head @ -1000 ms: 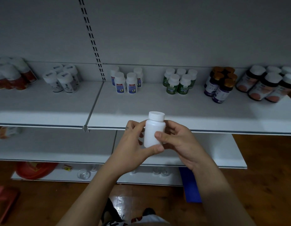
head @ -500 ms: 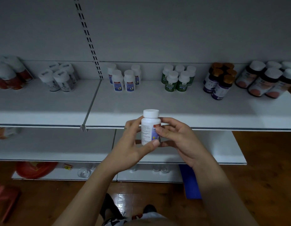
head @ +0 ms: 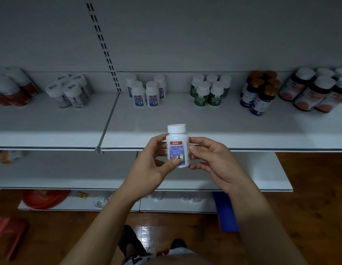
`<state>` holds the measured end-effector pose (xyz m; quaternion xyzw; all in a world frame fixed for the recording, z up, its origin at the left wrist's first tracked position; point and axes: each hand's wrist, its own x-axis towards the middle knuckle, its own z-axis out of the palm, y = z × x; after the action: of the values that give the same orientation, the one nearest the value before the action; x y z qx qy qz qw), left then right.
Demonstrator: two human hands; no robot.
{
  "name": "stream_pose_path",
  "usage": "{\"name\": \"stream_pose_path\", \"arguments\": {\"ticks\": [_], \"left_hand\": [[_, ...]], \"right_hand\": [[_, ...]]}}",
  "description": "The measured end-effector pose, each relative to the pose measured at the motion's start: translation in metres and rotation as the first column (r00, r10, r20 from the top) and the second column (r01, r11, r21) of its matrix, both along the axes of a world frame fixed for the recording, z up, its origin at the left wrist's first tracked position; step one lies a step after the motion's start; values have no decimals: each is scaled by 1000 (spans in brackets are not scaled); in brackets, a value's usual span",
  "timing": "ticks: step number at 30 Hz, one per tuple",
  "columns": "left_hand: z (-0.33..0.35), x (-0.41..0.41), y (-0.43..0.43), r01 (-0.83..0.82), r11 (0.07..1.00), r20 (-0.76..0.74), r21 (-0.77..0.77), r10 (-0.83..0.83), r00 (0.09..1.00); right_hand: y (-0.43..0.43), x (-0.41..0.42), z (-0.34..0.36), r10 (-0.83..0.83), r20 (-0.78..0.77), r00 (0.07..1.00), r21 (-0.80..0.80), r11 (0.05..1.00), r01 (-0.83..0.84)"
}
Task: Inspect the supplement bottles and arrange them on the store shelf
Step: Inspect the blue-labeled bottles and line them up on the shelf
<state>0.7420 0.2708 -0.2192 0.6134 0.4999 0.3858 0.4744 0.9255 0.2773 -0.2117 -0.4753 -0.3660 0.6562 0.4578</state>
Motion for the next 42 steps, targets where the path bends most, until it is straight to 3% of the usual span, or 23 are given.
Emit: {"name": "stream_pose_path", "arguments": {"ticks": [7, 14, 24, 30, 33, 37, 40, 42], "left_hand": [[-2, -2, 1, -60, 986, -40, 153, 67, 997], [-1, 6, 0, -84, 995, 38, 47, 82, 996], [-2, -12, 10, -98, 995, -6, 5, 98, 995], [-9, -38, 38, -125, 992, -38, 27, 126, 991], [-8, -51, 57, -94, 990, -125, 109, 107, 986], [-9, -70, 88, -82, 978, -201, 193, 121, 972], [-5, -84, 112, -69, 967, -230, 245, 127, 965], [-2, -95, 128, -48, 953, -273, 298, 134, 953]], "right_hand": [[-1, 6, 3, 90, 21, 996, 144, 985, -92], [3, -1, -1, -3, 61, 998, 5, 1000, 3], [14, -18, -3, 26, 117, 993, -17, 1000, -24], [50, -42, 8, -50, 304, 951, 64, 997, 32], [77, -54, 20, -60, 500, 864, 165, 986, -27], [112, -80, 39, -100, 786, 610, 255, 951, -172], [137, -101, 60, -123, 902, 415, 250, 930, -269], [154, -111, 75, -96, 931, 351, 212, 927, -309]]}}
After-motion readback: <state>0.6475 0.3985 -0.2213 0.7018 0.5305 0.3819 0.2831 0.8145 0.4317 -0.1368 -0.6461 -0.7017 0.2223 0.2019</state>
